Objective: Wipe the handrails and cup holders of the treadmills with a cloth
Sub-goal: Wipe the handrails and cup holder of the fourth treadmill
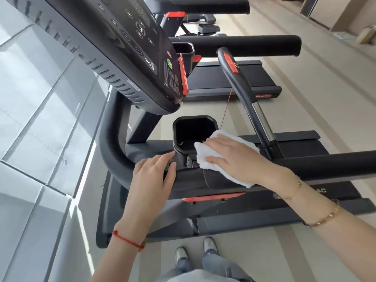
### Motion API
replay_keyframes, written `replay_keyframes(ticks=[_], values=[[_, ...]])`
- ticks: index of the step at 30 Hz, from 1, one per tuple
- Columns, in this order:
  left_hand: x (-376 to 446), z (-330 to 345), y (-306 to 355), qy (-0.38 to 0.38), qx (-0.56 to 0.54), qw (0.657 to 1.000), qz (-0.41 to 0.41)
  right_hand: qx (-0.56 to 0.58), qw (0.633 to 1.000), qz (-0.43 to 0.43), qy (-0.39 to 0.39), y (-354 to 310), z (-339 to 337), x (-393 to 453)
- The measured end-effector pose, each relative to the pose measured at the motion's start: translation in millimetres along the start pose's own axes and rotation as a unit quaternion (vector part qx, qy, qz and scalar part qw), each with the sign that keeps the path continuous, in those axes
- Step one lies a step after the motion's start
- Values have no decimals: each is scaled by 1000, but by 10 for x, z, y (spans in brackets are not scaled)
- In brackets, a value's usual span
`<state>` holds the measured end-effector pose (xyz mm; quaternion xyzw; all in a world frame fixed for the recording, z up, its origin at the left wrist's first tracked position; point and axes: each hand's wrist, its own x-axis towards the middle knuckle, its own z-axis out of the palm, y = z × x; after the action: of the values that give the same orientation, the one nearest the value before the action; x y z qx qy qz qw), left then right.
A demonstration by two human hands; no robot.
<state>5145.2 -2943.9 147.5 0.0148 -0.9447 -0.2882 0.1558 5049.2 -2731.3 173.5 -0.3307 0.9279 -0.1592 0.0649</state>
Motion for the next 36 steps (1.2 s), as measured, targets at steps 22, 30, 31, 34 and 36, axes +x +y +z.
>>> replay_keyframes(ticks=[22, 30, 31, 34, 36], values=[[-43, 785, 1079, 19, 27, 999, 30, -96, 937, 155, 299, 840, 48, -1015], [-15, 1423, 1935, 48, 48, 998, 6, -86, 944, 29, 317, 1551, -103, -1338], [-19, 1495, 2031, 52, 58, 997, -1, -103, 940, 45, 323, 1752, -173, -1432], [-20, 1728, 2308, 60, 79, 995, -14, -142, 928, 92, 332, 2363, -380, -1751], [-8, 1860, 2478, 59, 89, 994, -21, -147, 923, 122, 334, 2689, -525, -1926]])
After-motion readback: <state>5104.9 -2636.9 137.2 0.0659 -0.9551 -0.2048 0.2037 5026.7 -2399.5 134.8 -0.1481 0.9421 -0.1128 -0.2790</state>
